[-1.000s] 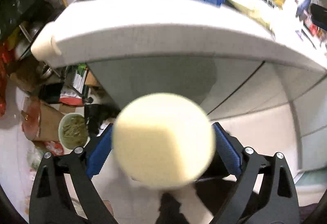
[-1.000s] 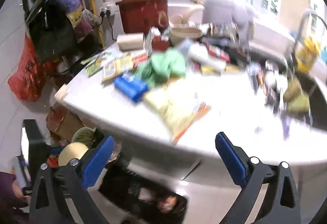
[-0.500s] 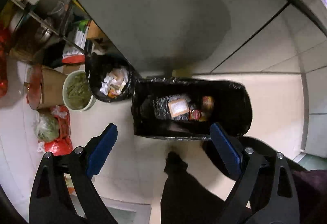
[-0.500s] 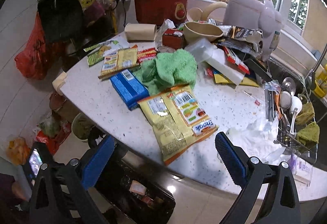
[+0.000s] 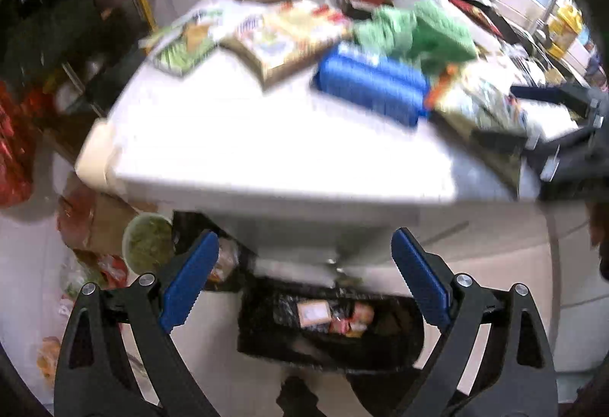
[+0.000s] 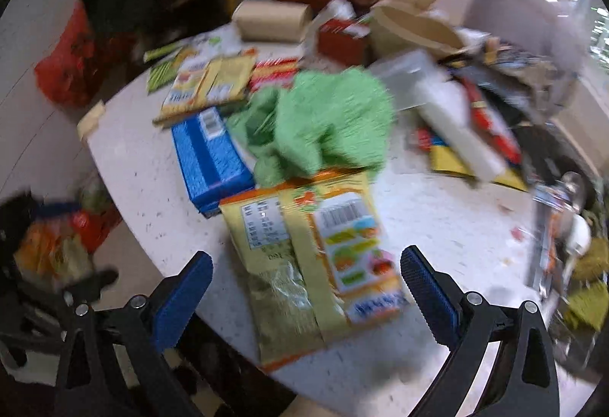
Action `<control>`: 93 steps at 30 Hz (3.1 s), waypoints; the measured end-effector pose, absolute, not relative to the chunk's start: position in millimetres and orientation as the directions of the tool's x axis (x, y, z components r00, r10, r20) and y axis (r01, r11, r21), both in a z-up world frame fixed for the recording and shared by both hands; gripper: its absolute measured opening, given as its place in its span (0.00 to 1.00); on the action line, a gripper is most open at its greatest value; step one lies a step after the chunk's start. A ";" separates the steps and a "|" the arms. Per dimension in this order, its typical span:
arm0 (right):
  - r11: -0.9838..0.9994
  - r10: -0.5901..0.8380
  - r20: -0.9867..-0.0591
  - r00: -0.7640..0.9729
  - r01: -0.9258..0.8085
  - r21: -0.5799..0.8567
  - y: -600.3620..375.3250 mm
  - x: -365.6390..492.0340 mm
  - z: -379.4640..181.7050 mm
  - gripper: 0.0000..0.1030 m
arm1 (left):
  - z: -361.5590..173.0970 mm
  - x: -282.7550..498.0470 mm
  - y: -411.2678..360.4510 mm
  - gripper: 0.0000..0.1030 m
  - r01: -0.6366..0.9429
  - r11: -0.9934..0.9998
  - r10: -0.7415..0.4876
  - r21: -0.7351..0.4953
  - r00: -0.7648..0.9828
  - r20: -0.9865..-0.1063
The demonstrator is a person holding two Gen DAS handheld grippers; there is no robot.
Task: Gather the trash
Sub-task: 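Grasp the yellow Enaak snack packet with the right gripper while the left grasps the green towel, then lower the green towel and snack packet into the trash bin, open both grippers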
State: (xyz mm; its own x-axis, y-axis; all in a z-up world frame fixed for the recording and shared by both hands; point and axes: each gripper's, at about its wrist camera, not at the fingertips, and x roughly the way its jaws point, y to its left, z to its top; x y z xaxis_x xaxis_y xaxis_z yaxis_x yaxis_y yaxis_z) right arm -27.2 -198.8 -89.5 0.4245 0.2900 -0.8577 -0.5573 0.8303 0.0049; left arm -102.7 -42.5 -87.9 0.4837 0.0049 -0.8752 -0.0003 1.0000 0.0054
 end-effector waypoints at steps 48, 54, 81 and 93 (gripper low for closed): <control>0.974 0.225 -0.755 0.616 -0.166 0.155 -368.5 -33.7 29.9 0.64 | -15.4 51.1 -150.0 0.23 0.276 0.961 -0.131 0.033 0.554 -0.822; 0.940 0.328 -0.721 0.610 -0.289 0.183 -324.8 -63.3 23.3 0.64 | 37.3 -35.3 -118.2 0.24 0.238 0.971 -0.150 0.013 0.654 -0.741; 0.972 0.224 -0.934 0.278 0.009 0.236 -180.8 -229.1 -315.7 0.69 | -313.0 -213.7 -32.3 0.72 0.275 0.961 -0.059 0.024 0.291 -0.955; 0.983 0.143 -0.959 0.245 0.079 0.167 -170.7 -222.1 -351.8 0.95 | -351.1 -204.5 -13.0 0.86 0.235 0.971 -0.006 0.044 0.207 -0.978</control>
